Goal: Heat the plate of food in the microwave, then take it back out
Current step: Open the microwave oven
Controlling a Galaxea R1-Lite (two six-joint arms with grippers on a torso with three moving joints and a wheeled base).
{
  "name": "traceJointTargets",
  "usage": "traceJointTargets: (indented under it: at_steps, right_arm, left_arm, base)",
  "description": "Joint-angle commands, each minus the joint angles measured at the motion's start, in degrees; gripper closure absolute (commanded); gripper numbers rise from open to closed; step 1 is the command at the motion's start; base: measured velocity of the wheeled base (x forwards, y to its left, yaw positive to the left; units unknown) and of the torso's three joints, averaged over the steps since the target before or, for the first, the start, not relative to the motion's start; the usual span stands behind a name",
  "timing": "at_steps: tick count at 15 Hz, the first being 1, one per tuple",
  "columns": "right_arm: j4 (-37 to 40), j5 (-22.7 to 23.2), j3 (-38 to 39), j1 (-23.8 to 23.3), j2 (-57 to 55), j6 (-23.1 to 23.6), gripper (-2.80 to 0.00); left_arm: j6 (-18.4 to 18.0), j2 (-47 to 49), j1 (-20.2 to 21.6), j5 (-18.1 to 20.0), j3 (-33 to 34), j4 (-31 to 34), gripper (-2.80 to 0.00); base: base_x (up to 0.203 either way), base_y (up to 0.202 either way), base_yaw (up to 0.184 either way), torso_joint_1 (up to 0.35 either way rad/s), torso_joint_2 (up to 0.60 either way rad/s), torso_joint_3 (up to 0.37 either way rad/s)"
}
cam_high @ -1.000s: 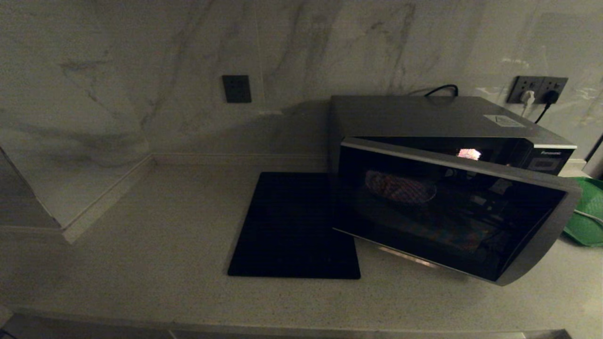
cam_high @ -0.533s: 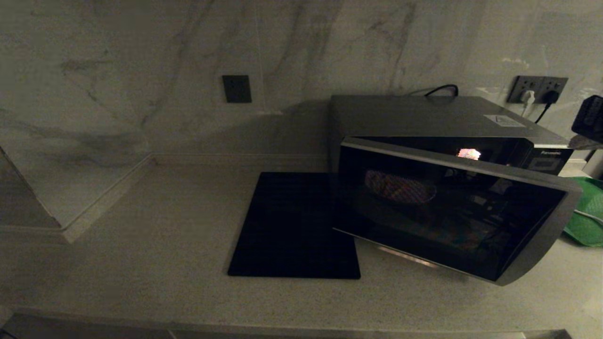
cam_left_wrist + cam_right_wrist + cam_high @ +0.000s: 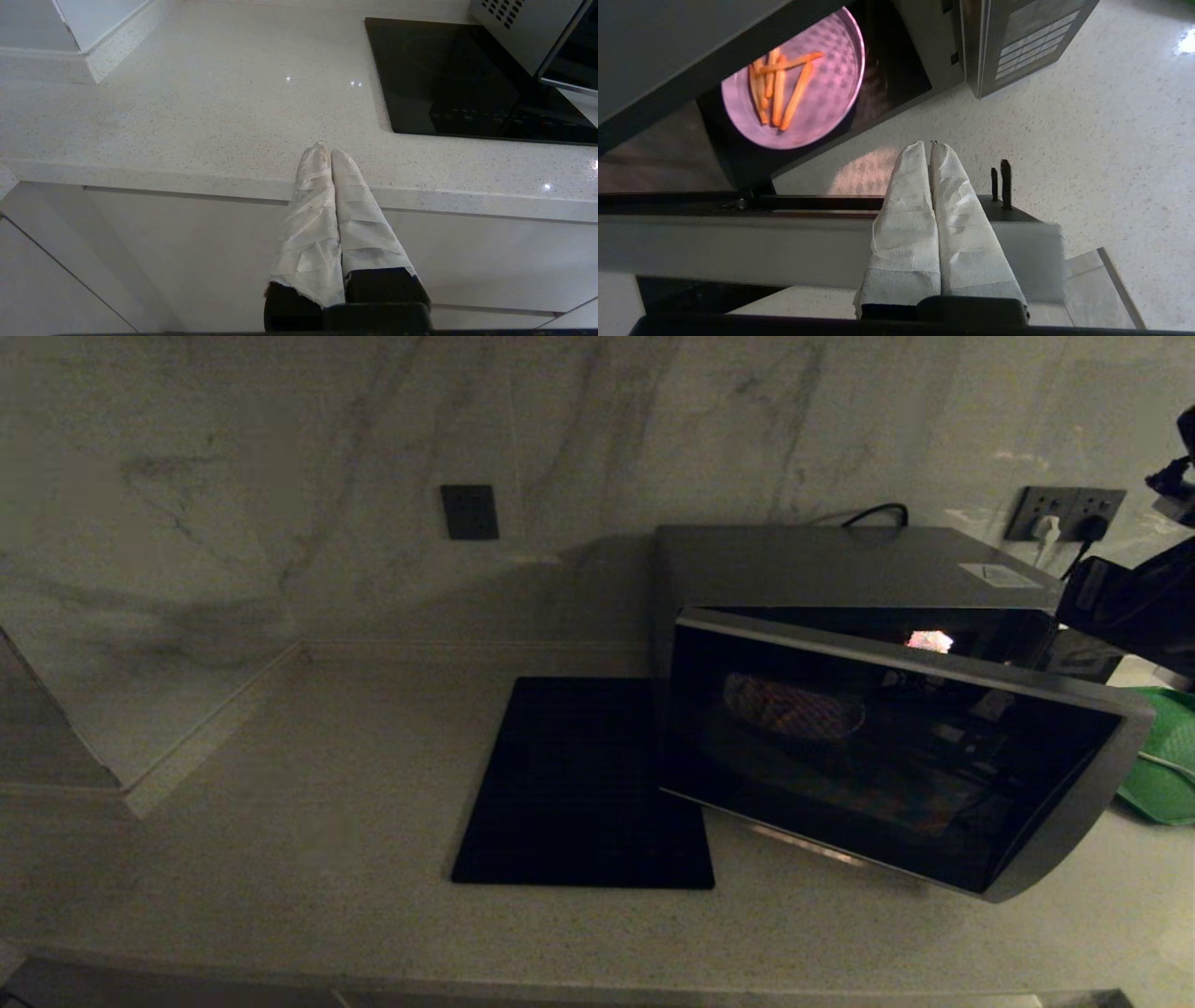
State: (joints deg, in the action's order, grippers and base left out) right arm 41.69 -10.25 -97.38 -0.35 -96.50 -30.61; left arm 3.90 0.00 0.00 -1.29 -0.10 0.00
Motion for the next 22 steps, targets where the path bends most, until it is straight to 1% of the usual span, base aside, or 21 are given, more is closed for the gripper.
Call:
traceJointTargets:
  at_steps: [1,4,9,12,16,19,22]
  right_arm:
    - [0.2,0.0,-0.1,-0.3,-1.6,-0.2,0.0]
    - [0.2,-0.2,0.3,-1.3,-2.0,-0.2,0.0]
    - [0.2,-0.4,4.8,-1.2,-1.2,0.2,0.0]
    - [0.4,-0.4,6.0,-0.9,0.0,0.6,0.0]
    - [3.4,0.0,6.2,-0.3,1.4,2.0,0.0]
    - [7.0,0.1,6.2,1.7,2.9,1.9,0.0]
    - [8.0,1.1,7.5,5.2,4.2,1.8,0.0]
  left_arm:
    - [0.1,0.0,0.0,0.0,0.0,0.0,0.0]
    - [0.1,0.0,0.0,0.0,0.0,0.0,0.0]
    - [0.1,0.0,0.0,0.0,0.0,0.0,0.0]
    - [0.1,0.0,0.0,0.0,0.0,0.0,0.0]
    - [0.1,0.0,0.0,0.0,0.0,0.0,0.0]
    - [0.1,0.0,0.0,0.0,0.0,0.0,0.0]
    - [0.1,0.0,0.0,0.0,0.0,0.0,0.0]
  base:
    - [0.0,0.0,0.0,0.0,0.0,0.0]
    - [0.0,0.0,0.0,0.0,0.0,0.0]
    - [0.0,0.0,0.0,0.0,0.0,0.0]
    - [0.0,0.0,0.0,0.0,0.0,0.0]
    - [0.0,0.0,0.0,0.0,0.0,0.0]
    - [0.0,0.0,0.0,0.0,0.0,0.0]
    - [0.0,0.0,0.0,0.0,0.0,0.0]
